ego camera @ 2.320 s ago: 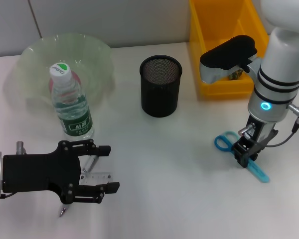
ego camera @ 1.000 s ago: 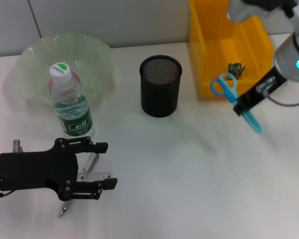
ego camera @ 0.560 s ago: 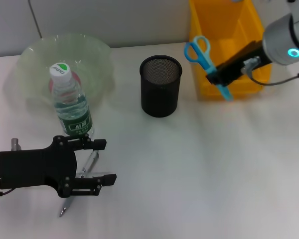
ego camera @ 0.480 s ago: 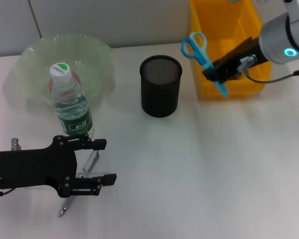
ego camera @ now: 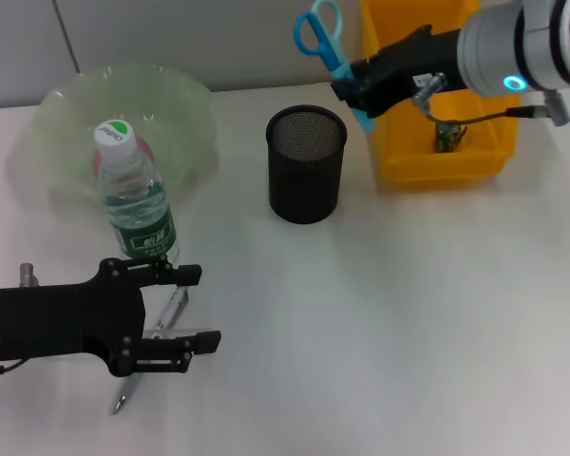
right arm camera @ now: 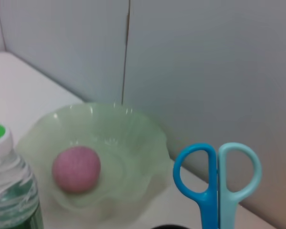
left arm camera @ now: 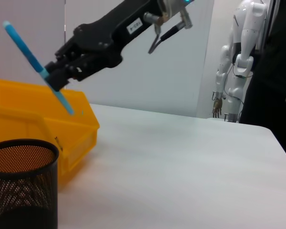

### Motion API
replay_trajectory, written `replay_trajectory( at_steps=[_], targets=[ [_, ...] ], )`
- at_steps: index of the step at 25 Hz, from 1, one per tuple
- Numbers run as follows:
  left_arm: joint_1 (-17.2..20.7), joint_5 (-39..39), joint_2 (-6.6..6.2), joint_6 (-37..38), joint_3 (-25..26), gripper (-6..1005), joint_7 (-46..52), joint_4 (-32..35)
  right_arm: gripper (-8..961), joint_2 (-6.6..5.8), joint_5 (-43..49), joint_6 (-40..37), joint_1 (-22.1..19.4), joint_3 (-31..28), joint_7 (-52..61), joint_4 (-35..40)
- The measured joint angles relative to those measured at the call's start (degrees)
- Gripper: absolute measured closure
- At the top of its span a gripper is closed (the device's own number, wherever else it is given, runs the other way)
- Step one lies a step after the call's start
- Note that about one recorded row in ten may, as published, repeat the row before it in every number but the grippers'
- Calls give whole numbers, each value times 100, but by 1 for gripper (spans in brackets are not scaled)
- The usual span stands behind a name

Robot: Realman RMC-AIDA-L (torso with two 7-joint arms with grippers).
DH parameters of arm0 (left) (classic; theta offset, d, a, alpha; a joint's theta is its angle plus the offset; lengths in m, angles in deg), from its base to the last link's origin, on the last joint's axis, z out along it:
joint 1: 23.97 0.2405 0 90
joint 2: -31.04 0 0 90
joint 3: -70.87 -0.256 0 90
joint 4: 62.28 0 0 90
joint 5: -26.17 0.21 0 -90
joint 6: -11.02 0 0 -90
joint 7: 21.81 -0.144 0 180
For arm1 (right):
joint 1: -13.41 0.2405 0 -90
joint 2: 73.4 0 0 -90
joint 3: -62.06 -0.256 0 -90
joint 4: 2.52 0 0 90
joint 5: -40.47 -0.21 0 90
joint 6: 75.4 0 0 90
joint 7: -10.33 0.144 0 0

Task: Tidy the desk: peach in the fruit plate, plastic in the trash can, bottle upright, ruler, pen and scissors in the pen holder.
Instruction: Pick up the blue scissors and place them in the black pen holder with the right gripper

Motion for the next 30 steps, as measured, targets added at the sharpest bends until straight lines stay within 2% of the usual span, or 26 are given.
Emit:
replay_trajectory(
  at_steps=[5, 10, 12, 15, 17, 25, 30],
  targets=[
    [-11, 13, 0, 19, 0, 186, 0, -21, 747, -2, -527, 689, -20, 153, -511, -595],
    [-14, 23, 0, 20, 0, 187, 0, -26, 747, -4, -1676, 1580, -2, 262, -1647, -1510],
    [-15, 22, 0, 22, 0, 187, 0, -26, 748, -5, -1844, 1693, 6, 262, -1795, -1646],
    [-15, 21, 0, 27, 1, 187, 0, -26, 748, -7, -2567, 2079, 37, 264, -2441, -2198],
    [-15, 21, 0, 27, 1, 187, 0, -26, 748, -9, -2675, 2116, 45, 263, -2553, -2290],
    [-16, 16, 0, 23, 0, 187, 4, -26, 642, -14, -3277, 2293, 150, 203, -3270, -3014],
    [-15, 12, -6, 17, 2, 186, 6, -26, 575, -14, -3342, 2343, 151, 196, -3342, -3092]
  ],
)
